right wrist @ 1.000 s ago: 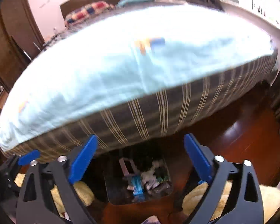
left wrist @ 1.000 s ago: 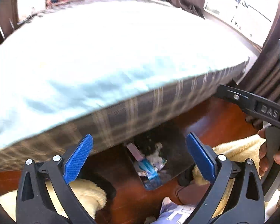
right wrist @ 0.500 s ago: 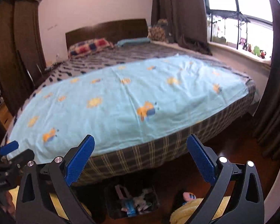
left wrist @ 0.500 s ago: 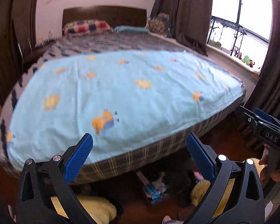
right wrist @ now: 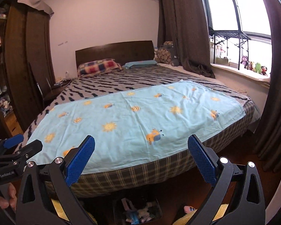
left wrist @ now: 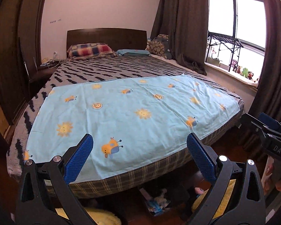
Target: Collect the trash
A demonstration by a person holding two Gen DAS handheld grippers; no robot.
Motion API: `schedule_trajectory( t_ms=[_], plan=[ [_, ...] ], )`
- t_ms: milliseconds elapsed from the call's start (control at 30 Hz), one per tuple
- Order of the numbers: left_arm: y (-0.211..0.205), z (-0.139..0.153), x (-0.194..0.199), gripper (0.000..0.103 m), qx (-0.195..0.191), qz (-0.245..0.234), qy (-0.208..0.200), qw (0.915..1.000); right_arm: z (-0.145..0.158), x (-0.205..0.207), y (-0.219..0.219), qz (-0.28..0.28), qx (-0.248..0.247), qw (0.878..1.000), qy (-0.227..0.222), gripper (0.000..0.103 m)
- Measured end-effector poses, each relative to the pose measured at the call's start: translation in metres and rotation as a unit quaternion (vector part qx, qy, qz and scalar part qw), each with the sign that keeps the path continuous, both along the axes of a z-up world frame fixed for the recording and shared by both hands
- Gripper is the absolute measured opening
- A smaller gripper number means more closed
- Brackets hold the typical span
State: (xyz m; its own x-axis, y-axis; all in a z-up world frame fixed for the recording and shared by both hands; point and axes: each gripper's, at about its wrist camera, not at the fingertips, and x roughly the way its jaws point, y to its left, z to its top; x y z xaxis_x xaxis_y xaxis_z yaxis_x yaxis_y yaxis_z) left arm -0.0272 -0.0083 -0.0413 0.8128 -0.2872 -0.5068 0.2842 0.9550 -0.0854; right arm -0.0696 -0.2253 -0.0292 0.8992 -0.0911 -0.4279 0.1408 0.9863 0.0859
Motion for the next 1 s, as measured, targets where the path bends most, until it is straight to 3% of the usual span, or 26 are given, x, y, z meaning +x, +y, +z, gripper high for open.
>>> schedule_trajectory(
  t_ms=[1000],
  plan=[
    [0.001, 0.017, -0.014, 0.095, -0.007, 0.001, -0.030, 0.9995, 0.010, -0.007, 0.001, 0.002, -0.005, 1.000, -0.010, 0.100]
  ],
)
